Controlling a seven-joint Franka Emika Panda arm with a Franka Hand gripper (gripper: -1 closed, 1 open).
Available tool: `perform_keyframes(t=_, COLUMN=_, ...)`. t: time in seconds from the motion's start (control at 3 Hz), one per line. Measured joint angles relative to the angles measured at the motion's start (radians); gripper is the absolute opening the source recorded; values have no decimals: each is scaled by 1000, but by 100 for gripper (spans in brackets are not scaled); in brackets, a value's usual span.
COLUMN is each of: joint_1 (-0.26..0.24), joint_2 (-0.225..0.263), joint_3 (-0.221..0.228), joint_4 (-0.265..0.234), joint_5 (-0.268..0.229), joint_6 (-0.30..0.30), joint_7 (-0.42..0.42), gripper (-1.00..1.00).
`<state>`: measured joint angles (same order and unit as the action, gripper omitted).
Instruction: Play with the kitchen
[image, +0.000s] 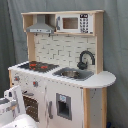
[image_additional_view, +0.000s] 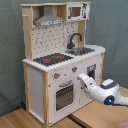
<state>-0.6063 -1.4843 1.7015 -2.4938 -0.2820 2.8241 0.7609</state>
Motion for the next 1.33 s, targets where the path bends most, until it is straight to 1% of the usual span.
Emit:
perform_keyframes(t=0.33, joint_1=100, joint_2=0, joint_3=-1, joint_4=-38, joint_5=0, joint_6=-53, joint_7=-6, gripper=100)
perform_keyframes(t=0.67, joint_1=196, joint_2=0, joint_3=-5, joint_4=-65, joint_5=0, joint_6=-120, joint_7=-27, gripper=100)
perform_keyframes(t=1.0, joint_1=275, joint_2=-1, joint_3=-21, joint_4=-83, joint_5=-1, joint_6=-183, joint_7=-66, gripper=100)
perform_keyframes(t=1.33, joint_1=330, joint_2=-4, joint_3=-55, joint_4=-97, joint_5=-12, joint_6=-226, joint_7=-129, gripper=100)
